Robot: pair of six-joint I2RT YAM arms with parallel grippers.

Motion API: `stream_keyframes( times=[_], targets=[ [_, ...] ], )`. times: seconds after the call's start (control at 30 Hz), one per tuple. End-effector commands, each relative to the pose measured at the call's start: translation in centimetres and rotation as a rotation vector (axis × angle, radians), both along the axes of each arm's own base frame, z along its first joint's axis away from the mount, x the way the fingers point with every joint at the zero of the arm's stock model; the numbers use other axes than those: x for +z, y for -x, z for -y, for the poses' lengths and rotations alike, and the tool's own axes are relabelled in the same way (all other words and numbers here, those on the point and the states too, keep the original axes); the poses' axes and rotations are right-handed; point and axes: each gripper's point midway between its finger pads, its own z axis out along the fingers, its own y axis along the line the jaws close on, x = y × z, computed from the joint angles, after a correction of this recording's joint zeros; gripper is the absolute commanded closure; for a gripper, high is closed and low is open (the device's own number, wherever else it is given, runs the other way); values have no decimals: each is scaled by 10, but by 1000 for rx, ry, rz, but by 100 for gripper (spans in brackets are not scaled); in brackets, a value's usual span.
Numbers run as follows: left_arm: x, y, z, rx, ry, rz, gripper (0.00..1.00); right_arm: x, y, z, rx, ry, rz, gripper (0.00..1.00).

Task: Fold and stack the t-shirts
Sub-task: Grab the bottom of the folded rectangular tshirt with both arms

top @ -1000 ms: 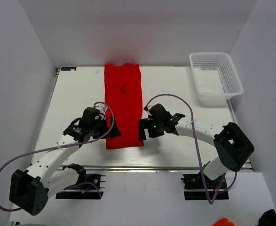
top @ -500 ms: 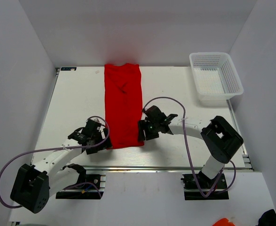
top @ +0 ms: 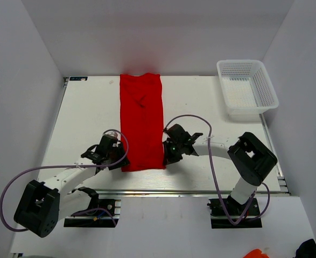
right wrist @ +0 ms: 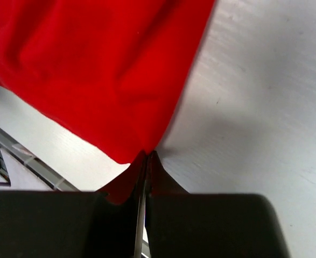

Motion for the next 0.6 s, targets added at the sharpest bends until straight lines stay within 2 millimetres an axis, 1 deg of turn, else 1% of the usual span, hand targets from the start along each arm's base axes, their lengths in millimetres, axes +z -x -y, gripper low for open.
stream_keyframes(
  times=[0.0, 0.03, 0.1, 0.13, 0.17, 0.2, 0.27, 0.3, 0.37, 0.4, 0.47, 0.57],
  targets=[
    [-27, 39, -10, -34, -33, -134, 41, 5, 12, 3, 21, -26, -23, 100],
    [-30, 42, -12, -42, -40, -141, 41, 7, 13, 3, 24, -32, -21, 100],
    [-31, 49, -16, -41, -52, -165, 41, 2, 19, 10, 34, -19, -33, 100],
    [-29, 47, -15, -41, -47, -155, 41, 3, 19, 12, 37, -14, -25, 100],
    [-33, 52, -17, -41, -53, -167, 41, 0, 23, 16, 40, -5, -34, 100],
    [-34, 56, -13, -56, -27, -179, 41, -1, 23, 17, 43, -1, -31, 100],
    [-34, 57, -12, -61, -20, -183, 43, -4, 27, 20, 45, 0, -42, 100],
    [-37, 63, -15, -60, -30, -205, 43, -4, 27, 19, 43, -5, -45, 100],
    [-38, 66, -14, -64, -21, -206, 43, 0, 26, 15, 42, -35, -37, 100],
    [-40, 72, -14, -77, -21, -226, 45, 2, 25, 13, 42, -42, -30, 100],
    [-38, 73, -11, -91, -10, -219, 45, 8, 21, 11, 38, -51, -11, 100],
    [-37, 72, -10, -83, -2, -213, 51, 12, 20, 12, 39, -50, 4, 100]
  ],
)
